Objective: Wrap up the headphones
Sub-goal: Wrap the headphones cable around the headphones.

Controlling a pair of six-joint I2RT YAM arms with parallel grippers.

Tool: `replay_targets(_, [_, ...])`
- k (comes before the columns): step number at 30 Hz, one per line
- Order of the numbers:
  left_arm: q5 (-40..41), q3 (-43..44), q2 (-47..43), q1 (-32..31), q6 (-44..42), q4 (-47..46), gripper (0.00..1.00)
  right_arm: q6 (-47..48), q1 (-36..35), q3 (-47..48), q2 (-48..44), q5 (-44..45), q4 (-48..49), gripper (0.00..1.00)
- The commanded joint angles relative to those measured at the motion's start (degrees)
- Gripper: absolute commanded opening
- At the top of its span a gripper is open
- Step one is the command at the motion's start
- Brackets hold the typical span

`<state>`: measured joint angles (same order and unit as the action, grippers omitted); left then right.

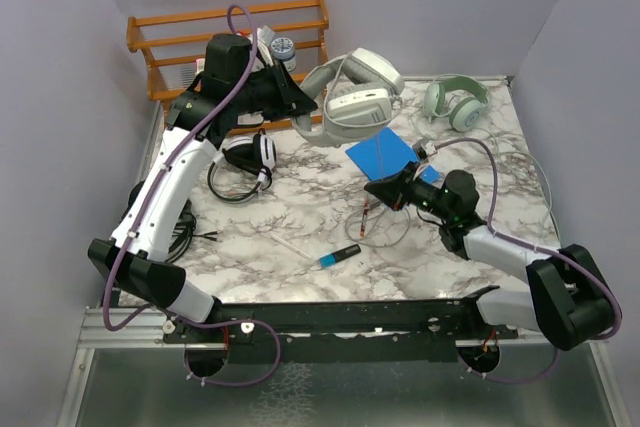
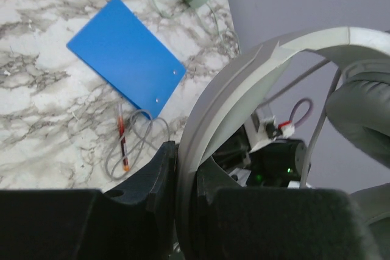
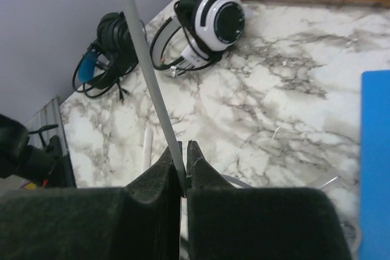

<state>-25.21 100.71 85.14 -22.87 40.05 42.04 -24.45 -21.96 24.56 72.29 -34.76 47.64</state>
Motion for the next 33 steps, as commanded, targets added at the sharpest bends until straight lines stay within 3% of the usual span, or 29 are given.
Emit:
replay_targets(1, [3.01,7.17,1.68,1.93,7.29,-7.80,0.00,-1.46,-2.67,-5.98,-3.92,-1.58,1.95,0.05])
replay_targets(4, [6.33,8.02,2.83,1.96,8.32,-8.53,0.00,-1.73,-4.81,-8.25,-6.93,-1.69,0.98,0.08])
replay_targets(9, [14.39,6.47,3.28,1.96,13.16,-8.92,0.00,-1.12,-9.46,-7.17,-9.82,-4.60,-4.47,0.22])
replay_targets(13, [14.28,4.72,3.54,1.96,16.09,-10.53,0.00,-1.58,-15.20,-5.58,-10.67,-5.53,-4.40,0.26])
replay_targets(17, [13.27,3.56,3.22,1.93,15.68,-12.05,0.00,-4.42,-17.67,-4.84,-9.68,-7.26,1.70,0.34])
replay_targets(21, [14.18,3.31,2.06,1.96,14.22,-12.07,0.00,0.06,-17.68,-2.55,-11.78,3.18,-7.05,0.49])
replay_targets(23, [14.70,3.08,1.15,1.91,13.37,-12.07,0.00,1.93,-17.60,-2.07,-13.82,12.10,-10.07,0.69])
replay_targets(27, [15.38,2.25,-0.49,1.96,12.73,-12.07,0.00,6.84,-16.78,3.92,-14.85,30.58,-20.37,0.98])
replay_targets(30, [15.05,1.99,-1.30,1.90,12.45,-12.02,0.00,7.81,-12.67,7.07,-12.13,36.11,-20.72,1.00])
replay_targets(33, [15.03,1.75,-2.00,1.96,12.59,-11.76,0.00,6.04,-6.33,10.59,-5.29,31.05,-18.83,1.00])
